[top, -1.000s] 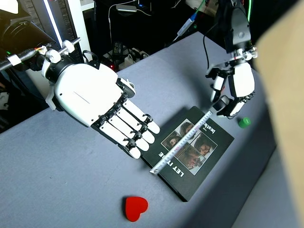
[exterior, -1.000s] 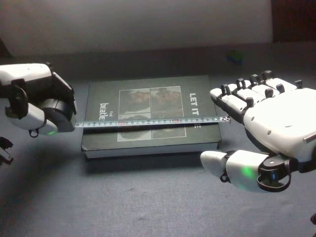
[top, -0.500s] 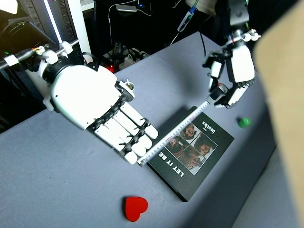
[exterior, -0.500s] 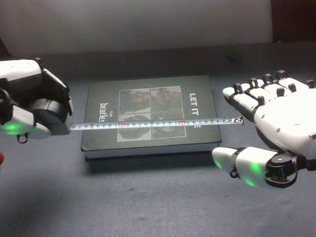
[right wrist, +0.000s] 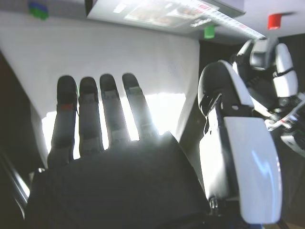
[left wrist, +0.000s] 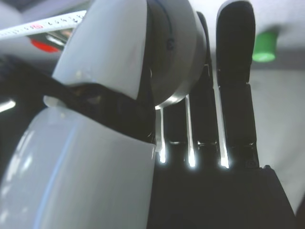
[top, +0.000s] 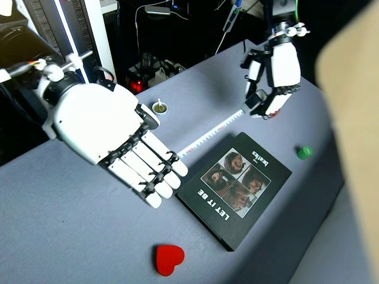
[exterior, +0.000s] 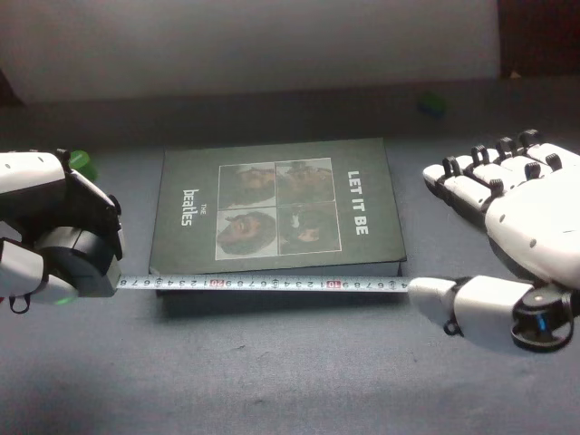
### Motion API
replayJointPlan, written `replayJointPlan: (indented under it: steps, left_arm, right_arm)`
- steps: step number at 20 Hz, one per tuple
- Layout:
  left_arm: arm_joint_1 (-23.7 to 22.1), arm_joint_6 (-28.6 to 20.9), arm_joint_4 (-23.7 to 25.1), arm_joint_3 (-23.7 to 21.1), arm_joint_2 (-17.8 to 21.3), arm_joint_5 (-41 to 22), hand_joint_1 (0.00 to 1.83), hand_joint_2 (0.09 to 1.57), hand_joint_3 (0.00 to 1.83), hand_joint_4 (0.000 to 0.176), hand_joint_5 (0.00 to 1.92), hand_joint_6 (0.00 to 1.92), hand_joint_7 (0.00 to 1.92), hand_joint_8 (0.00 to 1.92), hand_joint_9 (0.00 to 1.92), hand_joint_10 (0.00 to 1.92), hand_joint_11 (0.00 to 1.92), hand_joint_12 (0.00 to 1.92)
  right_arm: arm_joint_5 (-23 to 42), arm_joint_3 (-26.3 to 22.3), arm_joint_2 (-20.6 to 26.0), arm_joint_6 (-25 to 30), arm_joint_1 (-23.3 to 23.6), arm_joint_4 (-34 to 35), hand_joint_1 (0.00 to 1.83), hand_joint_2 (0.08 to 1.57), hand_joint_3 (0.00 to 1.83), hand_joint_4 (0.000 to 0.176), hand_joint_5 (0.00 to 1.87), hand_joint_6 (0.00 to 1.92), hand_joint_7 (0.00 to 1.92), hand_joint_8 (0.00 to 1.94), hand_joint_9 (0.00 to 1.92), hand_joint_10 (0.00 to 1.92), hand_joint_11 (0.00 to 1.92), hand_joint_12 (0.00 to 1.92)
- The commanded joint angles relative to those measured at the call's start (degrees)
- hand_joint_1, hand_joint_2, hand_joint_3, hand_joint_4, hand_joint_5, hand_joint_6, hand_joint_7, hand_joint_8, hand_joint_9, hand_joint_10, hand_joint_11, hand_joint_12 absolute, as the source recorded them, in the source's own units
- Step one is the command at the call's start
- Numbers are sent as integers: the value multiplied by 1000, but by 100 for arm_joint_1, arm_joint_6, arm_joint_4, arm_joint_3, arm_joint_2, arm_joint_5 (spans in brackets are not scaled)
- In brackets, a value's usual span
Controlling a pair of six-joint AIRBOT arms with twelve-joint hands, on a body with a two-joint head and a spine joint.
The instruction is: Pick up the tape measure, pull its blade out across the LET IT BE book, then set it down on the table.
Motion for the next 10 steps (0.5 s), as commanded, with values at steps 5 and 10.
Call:
replayJointPlan:
  steps: [5,10]
  left_arm:
    - [150,-189,-3,-6,-90,-438,1367,1160,0,0,833,951,840,1215,895,1358,892,1225]
    - [403,-216,-4,-4,-257,-560,1367,1158,0,0,834,954,841,1221,900,1338,900,1197]
  right_arm:
    - [10,-211,164,-220,171,-156,0,1208,1,21,21,2,41,3,64,4,0,434]
    - [35,-210,154,-283,162,-155,0,1212,3,21,19,1,39,1,57,0,0,434]
